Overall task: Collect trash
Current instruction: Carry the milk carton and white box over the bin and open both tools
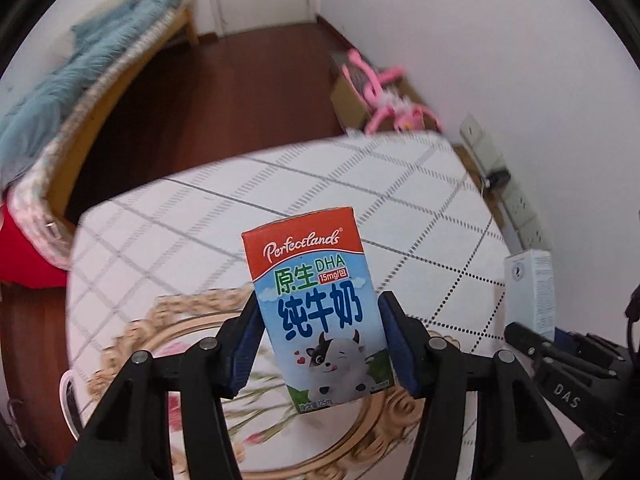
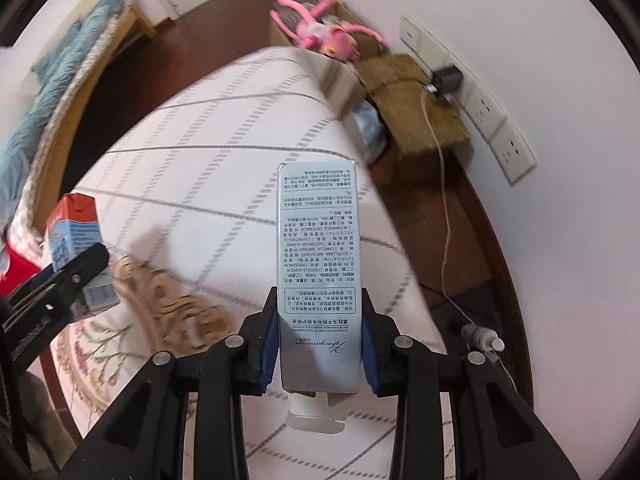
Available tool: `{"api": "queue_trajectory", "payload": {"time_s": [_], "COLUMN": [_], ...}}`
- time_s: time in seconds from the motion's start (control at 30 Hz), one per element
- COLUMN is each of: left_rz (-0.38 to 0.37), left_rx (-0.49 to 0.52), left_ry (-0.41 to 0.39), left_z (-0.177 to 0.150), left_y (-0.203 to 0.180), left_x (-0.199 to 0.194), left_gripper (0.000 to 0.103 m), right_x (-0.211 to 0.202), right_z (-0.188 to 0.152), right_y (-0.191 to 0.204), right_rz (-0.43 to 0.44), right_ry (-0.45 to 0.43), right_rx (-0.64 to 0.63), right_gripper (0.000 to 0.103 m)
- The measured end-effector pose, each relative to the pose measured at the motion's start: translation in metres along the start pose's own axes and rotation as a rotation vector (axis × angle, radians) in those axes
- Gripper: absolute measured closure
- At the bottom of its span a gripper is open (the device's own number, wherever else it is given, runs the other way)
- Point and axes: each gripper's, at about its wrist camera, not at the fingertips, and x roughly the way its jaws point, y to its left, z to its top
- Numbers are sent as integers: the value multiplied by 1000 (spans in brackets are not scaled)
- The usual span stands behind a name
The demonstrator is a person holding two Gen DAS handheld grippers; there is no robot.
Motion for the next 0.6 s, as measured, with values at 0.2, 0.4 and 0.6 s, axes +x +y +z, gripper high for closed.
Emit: {"api": "queue_trajectory", "payload": {"time_s": [0.2, 0.4, 0.6], "left_rz": [27, 80, 161], "left_rx": [-54, -131, -219], "left_ry": [-120, -205, -239], "left_z": [-24, -71, -116], "left_y": [54, 126, 209], "left_x": [-80, -157, -212], "left_gripper": [50, 50, 50], "right_x": [-51, -100, -132], "right_z": [-29, -69, -116], "right_y": [63, 139, 237], "right_rz": [78, 188, 321], "right_ry": [-88, -159, -167], "right_rx": [-119, -227, -347], "right_gripper": [67, 67, 67]}}
